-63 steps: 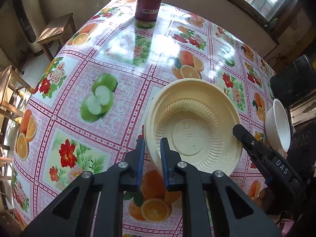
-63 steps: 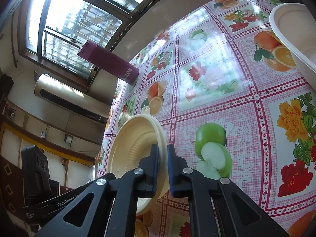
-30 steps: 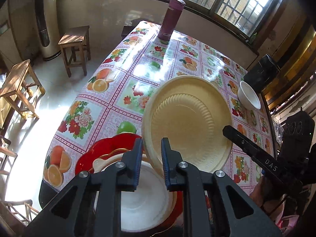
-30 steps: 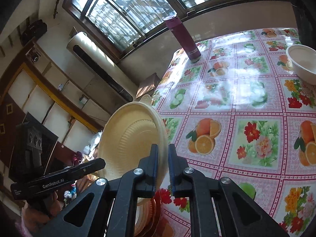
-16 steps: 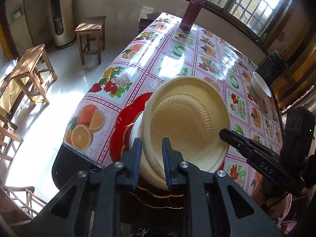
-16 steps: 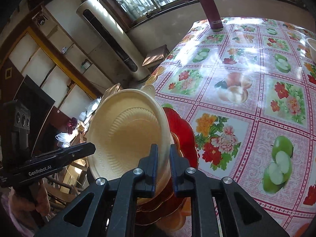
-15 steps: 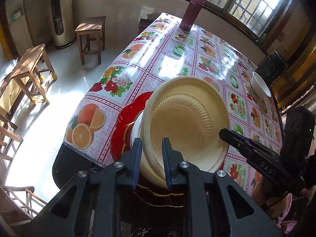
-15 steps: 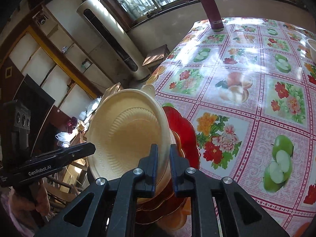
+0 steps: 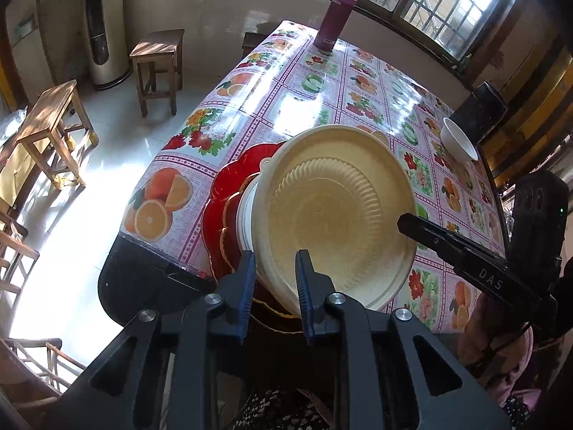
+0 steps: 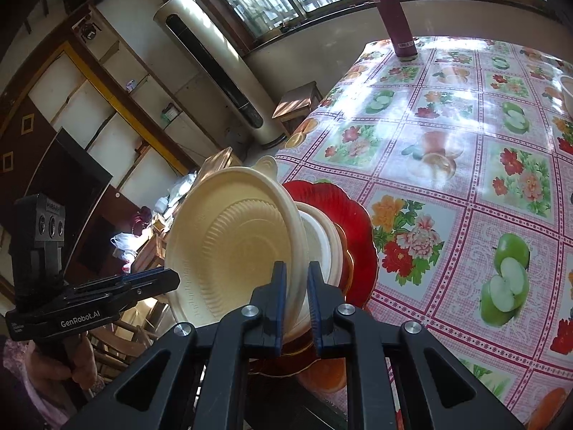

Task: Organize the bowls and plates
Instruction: 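Lower the cream plate onto the stacked bowls and open the right gripper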

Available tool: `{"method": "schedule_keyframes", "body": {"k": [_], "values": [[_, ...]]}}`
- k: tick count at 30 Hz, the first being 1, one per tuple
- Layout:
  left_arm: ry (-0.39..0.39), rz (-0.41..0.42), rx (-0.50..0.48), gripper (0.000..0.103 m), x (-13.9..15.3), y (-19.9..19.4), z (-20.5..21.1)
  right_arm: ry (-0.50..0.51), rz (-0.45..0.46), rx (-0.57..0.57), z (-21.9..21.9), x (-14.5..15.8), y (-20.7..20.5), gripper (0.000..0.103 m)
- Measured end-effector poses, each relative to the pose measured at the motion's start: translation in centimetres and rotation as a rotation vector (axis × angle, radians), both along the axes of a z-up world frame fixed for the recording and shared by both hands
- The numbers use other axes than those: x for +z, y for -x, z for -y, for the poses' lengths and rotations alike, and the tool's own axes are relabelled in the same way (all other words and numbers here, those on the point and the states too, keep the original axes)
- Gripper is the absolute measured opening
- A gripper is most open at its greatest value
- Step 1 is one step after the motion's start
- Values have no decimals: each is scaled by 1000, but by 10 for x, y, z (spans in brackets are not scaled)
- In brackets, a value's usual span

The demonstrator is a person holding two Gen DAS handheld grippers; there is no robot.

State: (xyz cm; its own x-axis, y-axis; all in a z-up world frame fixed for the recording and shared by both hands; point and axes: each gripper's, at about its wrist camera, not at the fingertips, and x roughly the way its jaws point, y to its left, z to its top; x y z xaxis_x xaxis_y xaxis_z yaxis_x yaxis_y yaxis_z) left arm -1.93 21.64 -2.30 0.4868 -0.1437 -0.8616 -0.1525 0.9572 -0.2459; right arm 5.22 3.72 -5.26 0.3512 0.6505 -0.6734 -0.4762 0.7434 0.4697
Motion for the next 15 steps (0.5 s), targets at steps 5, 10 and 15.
{"method": "schedule_keyframes", "body": {"k": [5,10,15], "values": [[4,-17,2,19,-10,-6,-1,17,-32,-13,-5,-11,-12,14],[8,-10,-2,33,-11,-8,-1,13,-55,-10,-6,-17,-16,14],[-18,58,10,67,-2,0,0,-1,-50,-8,-3,-13,-17,35]]}}
